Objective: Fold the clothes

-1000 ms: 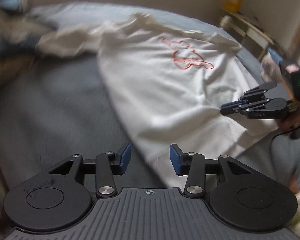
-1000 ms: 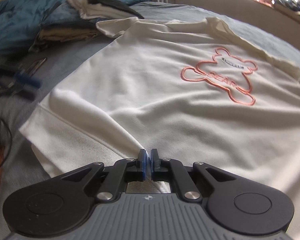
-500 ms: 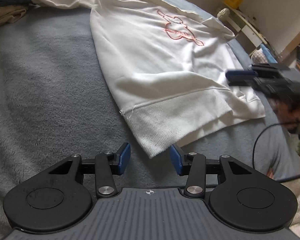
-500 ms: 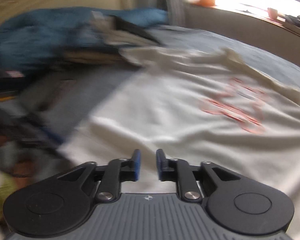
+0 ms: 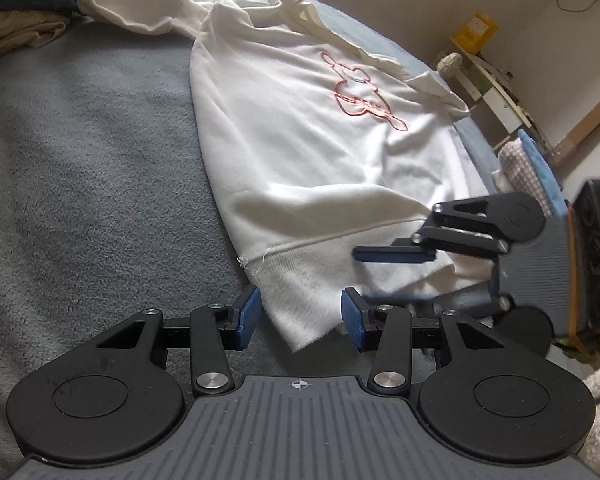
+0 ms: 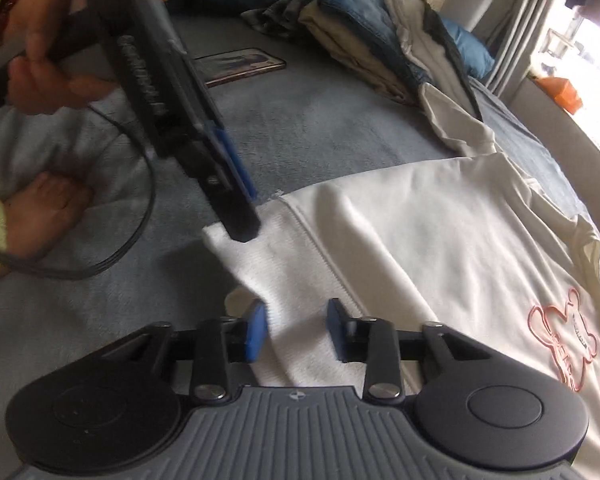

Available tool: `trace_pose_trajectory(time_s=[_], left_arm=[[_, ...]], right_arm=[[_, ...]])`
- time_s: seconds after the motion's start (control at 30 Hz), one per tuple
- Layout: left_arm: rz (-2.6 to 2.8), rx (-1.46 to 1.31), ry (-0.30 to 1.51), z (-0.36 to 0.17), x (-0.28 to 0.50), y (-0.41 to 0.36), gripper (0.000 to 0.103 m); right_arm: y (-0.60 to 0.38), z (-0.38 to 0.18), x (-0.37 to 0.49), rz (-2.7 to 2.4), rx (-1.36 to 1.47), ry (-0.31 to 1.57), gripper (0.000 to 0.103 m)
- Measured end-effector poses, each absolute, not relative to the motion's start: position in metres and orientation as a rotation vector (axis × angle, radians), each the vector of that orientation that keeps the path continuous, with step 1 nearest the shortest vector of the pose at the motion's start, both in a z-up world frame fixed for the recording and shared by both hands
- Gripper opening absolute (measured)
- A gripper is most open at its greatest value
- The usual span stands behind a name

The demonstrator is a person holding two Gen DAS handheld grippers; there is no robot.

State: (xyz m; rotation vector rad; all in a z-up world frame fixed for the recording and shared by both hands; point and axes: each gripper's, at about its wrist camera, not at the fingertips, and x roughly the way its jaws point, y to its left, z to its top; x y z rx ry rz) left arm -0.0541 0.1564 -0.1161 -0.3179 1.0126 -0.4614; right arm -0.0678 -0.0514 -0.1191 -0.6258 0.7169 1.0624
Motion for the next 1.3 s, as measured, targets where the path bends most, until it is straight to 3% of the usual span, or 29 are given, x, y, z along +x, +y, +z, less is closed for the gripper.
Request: trace_pose_trajectory(time_s=[0.13,0.37,0.4,0.5,0.63,0.97,1.1,1.23,1.3], left_arm=[[-0.472,-0.246,1.023,-0.118,-0.059,0.149,0.058],[-0.425,-0.164,0.995,-0.119,-0.064,0.132,0.056],[-0.423,-0.159,0.986,-0.119,-0.065,0.13,0.052],[-0.395,-0.1,1.011,-0.121,-0.066,0.124,0.026],[-0.345,-0.047,1.06,-0.119,-0.068,0.123,0.006],[-0.312,0.131,1.138,-0.125,-0.073,0.122,0.0],[-0.336,0.06,1.142,-0.124,-0.071,0.133,0.002],[-0.352,0.003,1.148,-0.116,-0.071,0.152,0.004],[-0.349,0.005,1.117,-0.108,-0.071,0.159,0.004]], right_arm=[[-0.051,-0.12,-0.056,1.025,-0.553,0.733,0.012],[-0.058,-0.12,-0.044,0.997,-0.438,0.772,0.011],[-0.059,-0.12,-0.046,0.997,-0.437,0.773,0.011],[-0.059,-0.119,-0.05,1.001,-0.442,0.766,0.011],[-0.059,-0.12,-0.054,1.016,-0.45,0.761,0.011],[-0.047,-0.129,-0.074,1.069,-0.573,0.742,0.011],[-0.044,-0.137,-0.073,1.06,-0.575,0.776,0.013],[-0.067,-0.121,-0.058,1.058,-0.411,0.877,0.029],[-0.097,-0.108,-0.049,1.034,-0.281,0.917,0.031]])
